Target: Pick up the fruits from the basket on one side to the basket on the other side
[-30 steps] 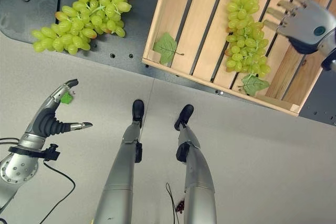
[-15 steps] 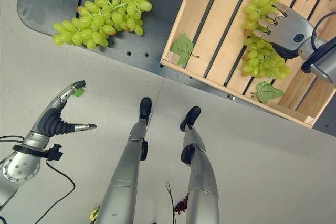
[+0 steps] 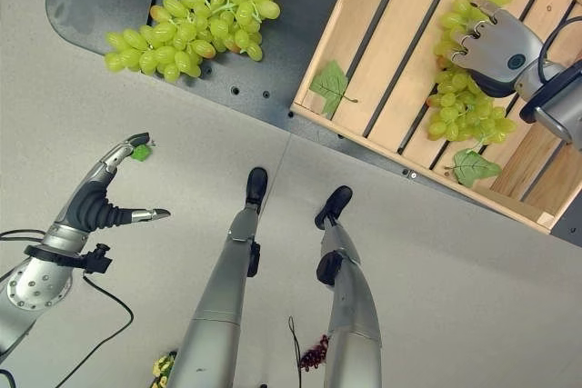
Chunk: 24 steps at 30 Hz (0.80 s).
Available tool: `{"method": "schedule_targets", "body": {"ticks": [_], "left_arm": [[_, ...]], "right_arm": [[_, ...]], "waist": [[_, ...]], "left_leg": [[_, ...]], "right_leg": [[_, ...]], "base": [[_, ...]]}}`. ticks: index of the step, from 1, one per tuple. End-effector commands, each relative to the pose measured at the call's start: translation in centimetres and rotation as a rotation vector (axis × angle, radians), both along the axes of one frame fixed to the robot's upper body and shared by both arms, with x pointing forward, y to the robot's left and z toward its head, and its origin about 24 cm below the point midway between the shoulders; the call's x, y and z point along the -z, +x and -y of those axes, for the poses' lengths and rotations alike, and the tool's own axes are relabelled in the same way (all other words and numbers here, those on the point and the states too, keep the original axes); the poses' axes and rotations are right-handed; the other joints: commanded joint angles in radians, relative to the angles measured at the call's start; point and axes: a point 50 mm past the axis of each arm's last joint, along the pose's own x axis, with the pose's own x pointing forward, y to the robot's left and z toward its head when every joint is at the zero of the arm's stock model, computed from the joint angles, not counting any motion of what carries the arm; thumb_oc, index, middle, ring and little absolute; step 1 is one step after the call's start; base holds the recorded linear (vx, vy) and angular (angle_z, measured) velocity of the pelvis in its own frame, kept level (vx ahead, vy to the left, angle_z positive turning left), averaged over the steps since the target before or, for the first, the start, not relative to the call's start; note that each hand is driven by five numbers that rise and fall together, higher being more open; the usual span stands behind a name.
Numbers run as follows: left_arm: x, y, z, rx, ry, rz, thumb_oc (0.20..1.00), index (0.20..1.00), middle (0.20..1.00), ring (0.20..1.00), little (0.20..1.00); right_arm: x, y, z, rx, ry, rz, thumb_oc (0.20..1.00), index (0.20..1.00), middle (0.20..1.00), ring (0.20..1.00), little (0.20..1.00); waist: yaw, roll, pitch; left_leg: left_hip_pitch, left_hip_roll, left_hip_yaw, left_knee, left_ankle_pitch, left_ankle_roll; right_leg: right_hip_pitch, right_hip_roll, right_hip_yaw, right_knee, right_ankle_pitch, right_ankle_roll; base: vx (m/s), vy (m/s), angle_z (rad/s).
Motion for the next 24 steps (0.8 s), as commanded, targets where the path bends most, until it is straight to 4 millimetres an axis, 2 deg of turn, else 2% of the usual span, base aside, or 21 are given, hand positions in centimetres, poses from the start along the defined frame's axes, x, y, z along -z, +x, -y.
{"method": "schedule_targets", "body": {"ticks": [1, 3, 4, 5, 9, 24], "left_arm": [[-1.2, -1.0, 1.9, 0.097, -0.079, 0.094, 1.000, 1.000, 1.000, 1.000, 1.000], [-1.3, -0.9, 1.9, 0.100, -0.078, 0.095, 1.000, 1.000, 1.000, 1.000, 1.000], [-1.4, -0.9, 2.0, 0.102, -0.079, 0.096, 1.000, 1.000, 1.000, 1.000, 1.000], [-1.3, -0.9, 2.0, 0.101, -0.084, 0.097, 1.000, 1.000, 1.000, 1.000, 1.000], [-1.1, -1.0, 1.9, 0.092, -0.100, 0.094, 1.000, 1.000, 1.000, 1.000, 1.000], [-1.2, -1.1, 1.8, 0.090, -0.128, 0.099, 1.000, 1.000, 1.000, 1.000, 1.000]], "right_arm": [[2.8, 0.9, 0.8, 0.075, -0.059, -0.111, 1.000, 1.000, 1.000, 1.000, 1.000], [3.2, 1.0, 1.0, 0.098, -0.068, -0.133, 1.000, 1.000, 1.000, 1.000, 1.000], [3.3, 1.1, 0.9, 0.099, -0.068, -0.139, 0.442, 0.442, 0.442, 0.442, 0.442], [3.4, 1.2, 0.8, 0.099, -0.065, -0.144, 0.200, 0.200, 0.200, 0.200, 0.200], [3.1, 1.4, 0.4, 0.096, -0.045, -0.136, 0.200, 0.200, 0.200, 0.200, 0.200], [3.2, 1.7, -0.4, 0.068, -0.018, -0.144, 0.200, 0.200, 0.200, 0.200, 0.200]], "waist": [[0.014, 0.025, 0.014], [0.017, 0.026, 0.014], [0.018, 0.028, 0.014], [0.018, 0.029, 0.014], [0.013, 0.038, 0.014], [0.005, 0.040, 0.014]], "left_leg": [[0.070, -0.010, -0.063, -0.040, -0.067, -0.008], [0.064, -0.012, -0.065, -0.035, -0.069, -0.007], [0.061, -0.012, -0.065, -0.033, -0.069, -0.007], [0.060, -0.011, -0.066, -0.032, -0.069, -0.007], [0.054, -0.010, -0.062, -0.031, -0.068, -0.005], [0.052, -0.008, -0.057, -0.027, -0.069, -0.004]], "right_leg": [[-0.027, -0.091, 0.013, 0.062, 0.024, 0.153], [-0.030, -0.092, 0.016, 0.063, 0.024, 0.152], [-0.032, -0.092, 0.016, 0.064, 0.023, 0.152], [-0.033, -0.092, 0.017, 0.064, 0.023, 0.152], [-0.041, -0.091, 0.019, 0.068, 0.021, 0.150], [-0.045, -0.088, 0.025, 0.072, 0.019, 0.146]], "base": [[0.00, 0.000, 0.00], [0.00, 0.000, 0.00], [0.00, 0.000, 0.00], [0.00, 0.000, 0.00], [0.00, 0.000, 0.00], [0.00, 0.000, 0.00]]}}
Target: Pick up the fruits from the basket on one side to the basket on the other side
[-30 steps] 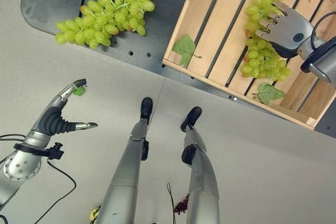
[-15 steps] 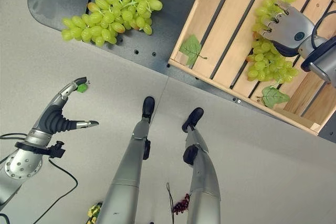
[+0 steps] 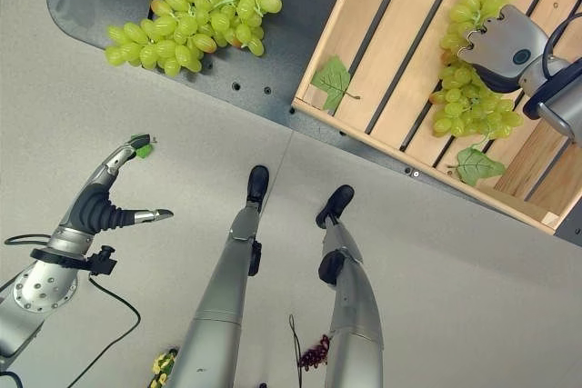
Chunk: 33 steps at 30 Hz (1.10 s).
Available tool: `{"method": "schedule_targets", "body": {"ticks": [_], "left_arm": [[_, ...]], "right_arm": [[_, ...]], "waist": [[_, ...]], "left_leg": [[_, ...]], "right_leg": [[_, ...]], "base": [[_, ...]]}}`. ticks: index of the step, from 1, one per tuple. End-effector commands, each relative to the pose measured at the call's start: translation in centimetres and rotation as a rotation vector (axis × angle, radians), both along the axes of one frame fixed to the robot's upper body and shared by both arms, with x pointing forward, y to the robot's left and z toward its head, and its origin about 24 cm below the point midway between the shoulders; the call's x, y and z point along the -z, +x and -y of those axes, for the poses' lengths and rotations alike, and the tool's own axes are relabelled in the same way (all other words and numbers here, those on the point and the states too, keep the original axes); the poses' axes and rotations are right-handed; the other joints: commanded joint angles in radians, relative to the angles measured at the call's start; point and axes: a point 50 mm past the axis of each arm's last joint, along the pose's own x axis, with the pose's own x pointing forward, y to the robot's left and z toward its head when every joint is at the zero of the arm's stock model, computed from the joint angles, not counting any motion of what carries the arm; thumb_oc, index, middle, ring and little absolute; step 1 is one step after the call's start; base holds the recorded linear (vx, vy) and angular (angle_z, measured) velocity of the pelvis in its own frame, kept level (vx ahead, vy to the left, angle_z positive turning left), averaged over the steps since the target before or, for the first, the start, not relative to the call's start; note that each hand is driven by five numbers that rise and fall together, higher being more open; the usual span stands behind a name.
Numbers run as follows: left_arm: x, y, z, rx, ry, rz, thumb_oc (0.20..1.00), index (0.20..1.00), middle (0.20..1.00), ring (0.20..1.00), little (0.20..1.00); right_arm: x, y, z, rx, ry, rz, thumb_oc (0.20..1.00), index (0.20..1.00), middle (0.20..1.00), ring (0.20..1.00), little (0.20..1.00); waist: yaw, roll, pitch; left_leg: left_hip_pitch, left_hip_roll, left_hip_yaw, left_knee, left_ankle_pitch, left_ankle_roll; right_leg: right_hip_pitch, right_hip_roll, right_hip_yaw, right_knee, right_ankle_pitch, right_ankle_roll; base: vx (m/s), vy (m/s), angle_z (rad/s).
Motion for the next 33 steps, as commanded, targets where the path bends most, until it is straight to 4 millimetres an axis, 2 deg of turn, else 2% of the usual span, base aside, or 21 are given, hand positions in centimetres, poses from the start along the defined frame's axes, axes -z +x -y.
{"method": "schedule_targets", "body": {"ticks": [1, 7, 9, 12, 15, 21, 25, 26, 33], "left_arm": [[-1.8, -1.1, 1.5, 0.083, -0.083, 0.107, 1.000, 1.000, 1.000, 1.000, 1.000], [-1.4, -1.0, 1.8, 0.089, -0.110, 0.098, 1.000, 1.000, 1.000, 1.000, 1.000], [-1.0, -1.0, 2.0, 0.096, -0.131, 0.079, 1.000, 1.000, 1.000, 1.000, 1.000], [-0.4, -0.9, 2.0, 0.092, -0.138, 0.055, 1.000, 1.000, 1.000, 1.000, 1.000], [0.7, -1.0, 1.6, 0.071, -0.164, 0.006, 1.000, 1.000, 1.000, 1.000, 1.000], [2.2, -1.6, 0.6, 0.028, -0.204, -0.059, 1.000, 1.000, 1.000, 1.000, 1.000], [2.9, -1.8, 0.3, 0.013, -0.211, -0.099, 1.000, 1.000, 1.000, 1.000, 1.000], [3.7, -1.9, 0.2, 0.004, -0.222, -0.134, 1.000, 1.000, 1.000, 1.000, 1.000], [4.9, -2.4, 0.0, -0.001, -0.229, -0.205, 1.000, 1.000, 1.000, 1.000, 1.000]], "right_arm": [[3.6, 1.6, -0.6, 0.021, -0.031, -0.145, 0.200, 0.200, 0.200, 0.200, 0.200], [3.0, 1.7, -1.2, -0.014, 0.025, -0.127, 0.200, 0.200, 0.200, 0.200, 0.200], [2.3, 1.5, -2.3, -0.087, 0.072, -0.110, 0.200, 0.200, 0.200, 0.200, 0.200], [1.8, 1.1, -2.8, -0.142, 0.115, -0.089, 0.200, 0.200, 0.200, 0.200, 0.200], [0.8, -0.4, -3.8, -0.277, 0.237, -0.043, 0.200, 0.200, 0.200, 0.200, 0.200], [-0.2, -2.5, -3.4, -0.373, 0.332, 0.046, 0.200, 0.200, 0.200, 0.200, 0.200], [0.6, -3.1, -2.5, -0.364, 0.386, 0.059, 0.200, 0.200, 0.200, 0.200, 0.200], [1.2, -3.1, -2.1, -0.354, 0.407, 0.060, 0.200, 0.200, 0.200, 0.200, 0.200], [3.9, -3.7, -0.8, -0.303, 0.457, 0.024, 0.200, 0.200, 0.200, 0.200, 0.200]], "waist": [[-0.008, 0.039, 0.015], [-0.016, 0.056, 0.015], [-0.020, 0.064, 0.015], [-0.019, 0.066, 0.015], [-0.023, 0.063, 0.015], [-0.030, 0.060, 0.015], [-0.023, 0.059, 0.015], [-0.021, 0.059, 0.015], [-0.005, 0.067, 0.015]], "left_leg": [[0.066, -0.009, -0.050, -0.029, -0.070, 0.007], [0.074, -0.013, -0.053, -0.027, -0.063, 0.007], [0.100, -0.014, -0.054, -0.033, -0.058, 0.005], [0.132, -0.015, -0.051, -0.046, -0.054, 0.003], [0.203, -0.015, -0.044, -0.061, -0.052, -0.002], [0.324, -0.015, -0.034, -0.088, -0.053, -0.005], [0.384, -0.013, -0.033, -0.110, -0.051, -0.006], [0.417, -0.009, -0.029, -0.121, -0.049, -0.007], [0.512, 0.000, -0.035, -0.175, -0.031, -0.009]], "right_leg": [[-0.020, -0.086, 0.025, 0.045, 0.031, 0.155], [-0.009, -0.092, 0.020, 0.057, 0.026, 0.155], [0.018, -0.098, 0.010, 0.060, 0.025, 0.156], [0.047, -0.103, 0.002, 0.055, 0.029, 0.160], [0.128, -0.111, -0.012, 0.037, 0.036, 0.164], [0.263, -0.116, -0.038, 0.002, 0.042, 0.173], [0.326, -0.115, -0.053, -0.017, 0.044, 0.177], [0.359, -0.115, -0.061, -0.026, 0.044, 0.179], [0.452, -0.109, -0.091, -0.059, 0.043, 0.189]], "base": [[0.00, 0.000, 0.00], [0.00, 0.000, 0.00], [-0.03, -0.005, 0.02], [-0.01, -0.001, 0.01], [-0.04, -0.009, 0.08], [-0.02, 0.014, 0.05], [0.00, 0.000, 0.00], [0.00, 0.000, 0.00], [0.01, -0.006, -0.03]]}}
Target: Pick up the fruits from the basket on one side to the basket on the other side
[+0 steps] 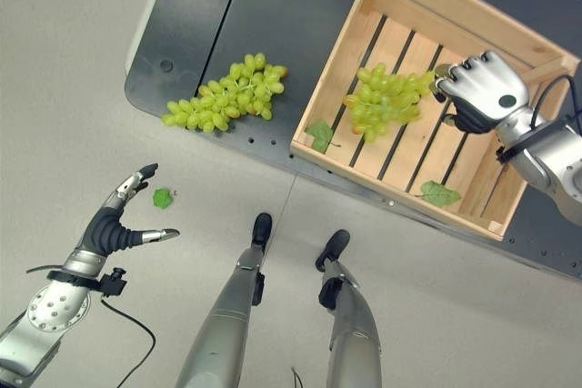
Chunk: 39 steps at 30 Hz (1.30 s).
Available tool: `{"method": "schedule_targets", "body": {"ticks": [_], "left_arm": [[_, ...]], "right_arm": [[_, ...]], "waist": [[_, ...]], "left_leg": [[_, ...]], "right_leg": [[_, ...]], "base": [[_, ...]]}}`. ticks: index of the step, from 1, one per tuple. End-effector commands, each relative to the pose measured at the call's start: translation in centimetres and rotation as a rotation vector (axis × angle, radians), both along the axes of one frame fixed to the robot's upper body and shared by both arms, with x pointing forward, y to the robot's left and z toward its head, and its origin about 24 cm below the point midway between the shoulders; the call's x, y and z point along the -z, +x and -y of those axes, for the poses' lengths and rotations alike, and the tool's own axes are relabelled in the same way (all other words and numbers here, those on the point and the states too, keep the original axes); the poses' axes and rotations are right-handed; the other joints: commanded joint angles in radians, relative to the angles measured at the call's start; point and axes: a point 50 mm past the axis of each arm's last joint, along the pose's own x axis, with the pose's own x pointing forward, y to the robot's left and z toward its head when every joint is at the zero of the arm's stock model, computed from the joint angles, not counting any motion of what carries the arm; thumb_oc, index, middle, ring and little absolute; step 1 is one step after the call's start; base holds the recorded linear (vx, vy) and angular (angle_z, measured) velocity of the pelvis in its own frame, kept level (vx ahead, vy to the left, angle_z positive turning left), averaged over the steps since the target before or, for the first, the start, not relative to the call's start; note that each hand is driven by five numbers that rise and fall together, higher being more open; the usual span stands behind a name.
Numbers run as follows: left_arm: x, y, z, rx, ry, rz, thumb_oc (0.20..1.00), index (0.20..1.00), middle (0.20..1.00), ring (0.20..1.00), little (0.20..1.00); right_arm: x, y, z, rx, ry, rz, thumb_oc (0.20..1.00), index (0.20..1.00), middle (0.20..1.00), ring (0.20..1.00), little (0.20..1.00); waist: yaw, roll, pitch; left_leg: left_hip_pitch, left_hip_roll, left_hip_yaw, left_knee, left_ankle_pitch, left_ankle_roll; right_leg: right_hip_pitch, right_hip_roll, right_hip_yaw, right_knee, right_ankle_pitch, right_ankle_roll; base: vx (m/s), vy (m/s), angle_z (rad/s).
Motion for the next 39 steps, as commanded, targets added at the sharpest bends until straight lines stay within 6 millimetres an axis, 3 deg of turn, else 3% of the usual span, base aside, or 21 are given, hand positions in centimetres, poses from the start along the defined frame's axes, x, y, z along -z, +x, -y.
{"method": "schedule_targets", "body": {"ticks": [1, 5, 6, 8, 9, 17, 18, 19, 20, 21, 24, 25, 26, 28, 31, 36, 39], "left_arm": [[-0.1, -0.9, 0.4, 0.014, -0.061, 0.010, 1.000, 1.000, 1.000, 1.000, 1.000], [0.5, -1.3, 0.5, 0.023, -0.075, -0.028, 1.000, 1.000, 1.000, 1.000, 1.000], [0.6, -1.2, 0.5, 0.022, -0.078, -0.027, 1.000, 1.000, 1.000, 1.000, 1.000], [0.8, -1.2, 0.5, 0.016, -0.079, -0.039, 1.000, 1.000, 1.000, 1.000, 1.000], [0.8, -1.1, 0.6, 0.018, -0.082, -0.033, 1.000, 1.000, 1.000, 1.000, 1.000], [0.7, -1.2, 1.1, 0.039, -0.108, -0.023, 1.000, 1.000, 1.000, 1.000, 1.000], [0.5, -1.2, 1.3, 0.044, -0.114, -0.014, 1.000, 1.000, 1.000, 1.000, 1.000], [0.5, -1.2, 1.3, 0.040, -0.114, -0.012, 1.000, 1.000, 1.000, 1.000, 1.000], [0.5, -1.2, 1.3, 0.040, -0.113, -0.012, 1.000, 1.000, 1.000, 1.000, 1.000], [0.6, -1.2, 1.2, 0.035, -0.116, -0.013, 1.000, 1.000, 1.000, 1.000, 1.000], [0.7, -1.3, 1.3, 0.033, -0.119, -0.021, 1.000, 1.000, 1.000, 1.000, 1.000], [1.1, -1.4, 1.4, 0.028, -0.131, -0.033, 1.000, 1.000, 1.000, 1.000, 1.000], [1.0, -1.3, 1.4, 0.029, -0.132, -0.028, 1.000, 1.000, 1.000, 1.000, 1.000], [1.3, -1.4, 1.4, 0.022, -0.144, -0.036, 1.000, 1.000, 1.000, 1.000, 1.000], [1.7, -1.3, 1.5, 0.004, -0.172, -0.039, 1.000, 1.000, 1.000, 1.000, 1.000], [2.0, -1.2, 1.5, -0.008, -0.201, -0.048, 1.000, 1.000, 1.000, 1.000, 1.000], [1.7, -1.0, 1.5, -0.014, -0.216, -0.033, 1.000, 1.000, 1.000, 1.000, 1.000]], "right_arm": [[-2.0, -0.6, -0.2, -0.016, -0.013, 0.079, 0.200, 0.200, 0.200, 0.200, 0.200], [-1.0, -0.8, 0.5, 0.004, 0.023, 0.067, 0.200, 0.200, 0.200, 0.200, 0.200], [-0.7, -0.9, 0.5, 0.002, 0.030, 0.067, 0.200, 0.200, 0.200, 0.200, 0.200], [-0.5, -0.9, 0.2, -0.008, 0.021, 0.055, 0.200, 0.200, 0.200, 0.200, 0.200], [-0.5, -1.0, 0.2, -0.008, 0.022, 0.059, 0.200, 0.200, 0.200, 0.200, 0.200], [0.3, -1.0, 0.8, 0.011, 0.058, 0.056, 0.200, 0.200, 0.200, 0.200, 0.200], [0.5, -0.9, 0.6, 0.007, 0.068, 0.040, 0.338, 0.338, 0.338, 0.338, 0.338], [0.5, -0.8, 0.6, 0.005, 0.072, 0.041, 0.677, 0.677, 0.677, 0.677, 0.677], [0.5, -0.8, 0.6, 0.005, 0.072, 0.041, 0.677, 0.677, 0.677, 0.677, 0.677], [0.5, -0.8, 0.6, 0.009, 0.073, 0.037, 1.000, 1.000, 1.000, 1.000, 1.000], [0.7, -0.5, 0.5, 0.012, 0.086, 0.015, 1.000, 1.000, 1.000, 1.000, 1.000], [1.2, -0.1, 0.2, 0.004, 0.119, -0.022, 1.000, 1.000, 1.000, 1.000, 1.000], [1.0, -0.1, 0.2, 0.004, 0.119, -0.017, 1.000, 1.000, 1.000, 1.000, 1.000], [1.5, 0.3, -0.1, 0.001, 0.167, -0.055, 1.000, 1.000, 1.000, 1.000, 1.000], [2.0, 1.9, -1.2, -0.015, 0.301, -0.086, 1.000, 1.000, 1.000, 1.000, 1.000], [1.7, 3.9, -3.0, -0.031, 0.318, -0.098, 1.000, 1.000, 1.000, 1.000, 1.000], [0.4, 5.2, -3.8, -0.023, 0.321, -0.069, 1.000, 1.000, 1.000, 1.000, 1.000]], "waist": [[-0.011, 0.020, -0.004], [-0.006, 0.031, -0.004], [-0.010, 0.032, -0.004], [-0.008, 0.036, -0.004], [-0.012, 0.035, -0.004], [-0.008, 0.054, -0.004], [-0.005, 0.058, -0.004], [-0.005, 0.059, -0.004], [-0.004, 0.059, -0.004], [-0.001, 0.062, -0.004], [0.000, 0.064, -0.004], [0.002, 0.066, -0.004], [-0.001, 0.063, -0.004], [0.004, 0.067, -0.004], [0.010, 0.068, -0.004], [0.017, 0.070, -0.004], [0.016, 0.080, -0.004]], "left_leg": [[0.077, 0.010, -0.039, -0.068, -0.031, -0.011], [0.113, 0.011, -0.037, -0.082, -0.028, -0.010], [0.100, 0.003, -0.029, -0.082, -0.005, -0.003], [0.128, 0.007, -0.035, -0.082, -0.028, -0.009], [0.111, 0.000, -0.028, -0.082, -0.005, -0.003], [0.145, -0.004, -0.033, -0.082, -0.004, -0.004], [0.143, -0.006, -0.034, -0.078, -0.004, -0.005], [0.142, -0.008, -0.034, -0.076, -0.005, -0.004], [0.142, -0.008, -0.034, -0.075, -0.005, -0.004], [0.135, -0.009, -0.037, -0.072, -0.005, -0.003], [0.124, -0.009, -0.037, -0.071, -0.004, -0.003], [0.132, -0.003, -0.043, -0.069, -0.026, -0.007], [0.111, -0.008, -0.035, -0.068, -0.004, -0.002], [0.119, -0.001, -0.040, -0.064, -0.027, -0.007], [0.070, -0.001, -0.037, -0.042, -0.032, -0.003], [0.018, 0.003, -0.029, -0.019, -0.040, 0.000], [-0.044, -0.001, -0.028, -0.006, -0.035, 0.000]], "right_leg": [[0.049, -0.080, -0.027, -0.027, 0.088, 0.167], [0.083, -0.078, -0.034, -0.039, 0.089, 0.173], [0.081, -0.084, -0.050, -0.054, 0.114, 0.158], [0.104, -0.078, -0.030, -0.052, 0.094, 0.173], [0.095, -0.084, -0.048, -0.063, 0.117, 0.158], [0.134, -0.085, -0.047, -0.076, 0.119, 0.158], [0.136, -0.087, -0.045, -0.076, 0.119, 0.158], [0.134, -0.086, -0.045, -0.077, 0.120, 0.158], [0.134, -0.086, -0.045, -0.076, 0.120, 0.158], [0.126, -0.086, -0.044, -0.075, 0.118, 0.156], [0.109, -0.084, -0.040, -0.069, 0.117, 0.154], [0.108, -0.075, -0.021, -0.058, 0.091, 0.167], [0.093, -0.082, -0.036, -0.065, 0.113, 0.152], [0.091, -0.073, -0.017, -0.050, 0.088, 0.164], [0.039, -0.070, -0.006, -0.035, 0.083, 0.155], [-0.020, -0.067, 0.003, -0.014, 0.080, 0.147], [-0.081, -0.068, 0.007, 0.002, 0.079, 0.145]], "base": [[0.00, 0.000, 0.00], [-0.01, 0.013, 0.01], [-0.06, 0.031, 0.00], [0.00, 0.000, 0.00], [0.00, 0.000, 0.00], [-0.01, 0.004, 0.00], [0.00, 0.000, 0.00], [0.00, 0.000, 0.00], [0.00, 0.000, 0.00], [0.00, 0.000, 0.00], [0.03, -0.005, 0.00], [0.00, 0.000, 0.00], [0.07, -0.017, 0.00], [0.04, -0.011, 0.00], [0.00, 0.000, 0.00], [0.00, 0.002, -0.01], [0.00, -0.005, -0.02]]}}
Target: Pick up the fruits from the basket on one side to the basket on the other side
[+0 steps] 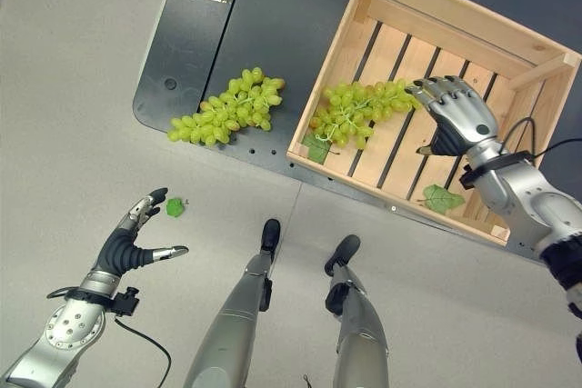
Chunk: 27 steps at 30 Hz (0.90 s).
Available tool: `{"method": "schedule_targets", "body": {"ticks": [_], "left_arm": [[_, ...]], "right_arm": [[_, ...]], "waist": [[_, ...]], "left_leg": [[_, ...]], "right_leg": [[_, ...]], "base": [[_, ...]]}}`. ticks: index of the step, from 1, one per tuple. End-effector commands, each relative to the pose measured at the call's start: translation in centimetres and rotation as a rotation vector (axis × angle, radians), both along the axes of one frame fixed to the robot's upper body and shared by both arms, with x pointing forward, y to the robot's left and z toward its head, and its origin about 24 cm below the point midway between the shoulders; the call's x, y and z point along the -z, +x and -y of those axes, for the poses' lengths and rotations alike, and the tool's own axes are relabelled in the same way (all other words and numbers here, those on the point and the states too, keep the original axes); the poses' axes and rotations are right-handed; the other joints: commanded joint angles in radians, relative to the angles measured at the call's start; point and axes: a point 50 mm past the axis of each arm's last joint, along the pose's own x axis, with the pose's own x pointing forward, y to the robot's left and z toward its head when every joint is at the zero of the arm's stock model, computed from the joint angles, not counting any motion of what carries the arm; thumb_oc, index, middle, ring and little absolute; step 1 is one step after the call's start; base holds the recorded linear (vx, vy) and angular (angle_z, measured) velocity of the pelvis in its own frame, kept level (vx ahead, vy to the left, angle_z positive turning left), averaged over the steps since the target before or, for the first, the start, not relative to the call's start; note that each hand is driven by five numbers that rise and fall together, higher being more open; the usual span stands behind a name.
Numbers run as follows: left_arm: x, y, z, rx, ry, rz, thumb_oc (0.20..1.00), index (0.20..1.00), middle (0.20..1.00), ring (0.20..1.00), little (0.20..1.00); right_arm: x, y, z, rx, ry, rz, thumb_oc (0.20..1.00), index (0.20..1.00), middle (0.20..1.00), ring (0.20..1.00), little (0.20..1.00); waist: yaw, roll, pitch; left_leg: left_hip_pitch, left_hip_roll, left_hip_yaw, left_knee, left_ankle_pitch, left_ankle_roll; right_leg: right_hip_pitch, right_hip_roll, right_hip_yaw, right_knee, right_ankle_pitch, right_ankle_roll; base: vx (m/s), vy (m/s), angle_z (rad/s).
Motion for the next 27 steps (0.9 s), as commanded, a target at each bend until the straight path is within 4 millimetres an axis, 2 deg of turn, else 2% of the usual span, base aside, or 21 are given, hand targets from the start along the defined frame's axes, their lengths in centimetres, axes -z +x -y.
{"method": "schedule_targets", "body": {"ticks": [1, 6, 15, 27], "left_arm": [[-0.6, -0.8, 0.4, 0.007, -0.060, 0.040, 1.000, 1.000, 1.000, 1.000, 1.000], [-0.7, -0.6, 0.8, -0.005, -0.100, 0.061, 1.000, 1.000, 1.000, 1.000, 1.000], [-0.8, -0.1, 2.0, 0.026, -0.136, 0.081, 1.000, 1.000, 1.000, 1.000, 1.000], [-0.6, 0.3, 2.0, 0.006, -0.146, 0.092, 1.000, 1.000, 1.000, 1.000, 1.000]], "right_arm": [[-2.3, 0.4, 0.3, 0.037, 0.004, 0.062, 1.000, 1.000, 1.000, 1.000, 1.000], [-3.7, 1.3, -0.7, 0.030, 0.049, 0.105, 1.000, 1.000, 1.000, 1.000, 1.000], [-3.5, 2.7, -3.1, -0.003, 0.052, 0.090, 1.000, 1.000, 1.000, 1.000, 1.000], [-3.9, 2.8, -4.7, -0.054, -0.001, 0.086, 1.000, 1.000, 1.000, 1.000, 1.000]], "waist": [[0.004, 0.011, -0.021], [0.001, 0.029, -0.021], [-0.001, 0.049, -0.021], [-0.010, 0.045, -0.021]], "left_leg": [[-0.004, -0.012, -0.025, 0.000, -0.030, 0.006], [-0.095, -0.021, -0.022, 0.009, -0.019, 0.011], [-0.165, -0.031, -0.028, 0.002, -0.007, 0.015], [-0.202, -0.030, -0.025, -0.003, -0.007, 0.017]], "right_leg": [[-0.054, -0.079, 0.031, 0.028, 0.066, 0.154], [-0.146, -0.086, 0.045, 0.042, 0.074, 0.151], [-0.225, -0.095, 0.050, 0.064, 0.072, 0.146], [-0.267, -0.095, 0.061, 0.063, 0.079, 0.148]], "base": [[0.00, 0.000, 0.00], [0.01, 0.012, 0.04], [0.00, 0.000, 0.00], [0.00, 0.000, 0.00]]}}
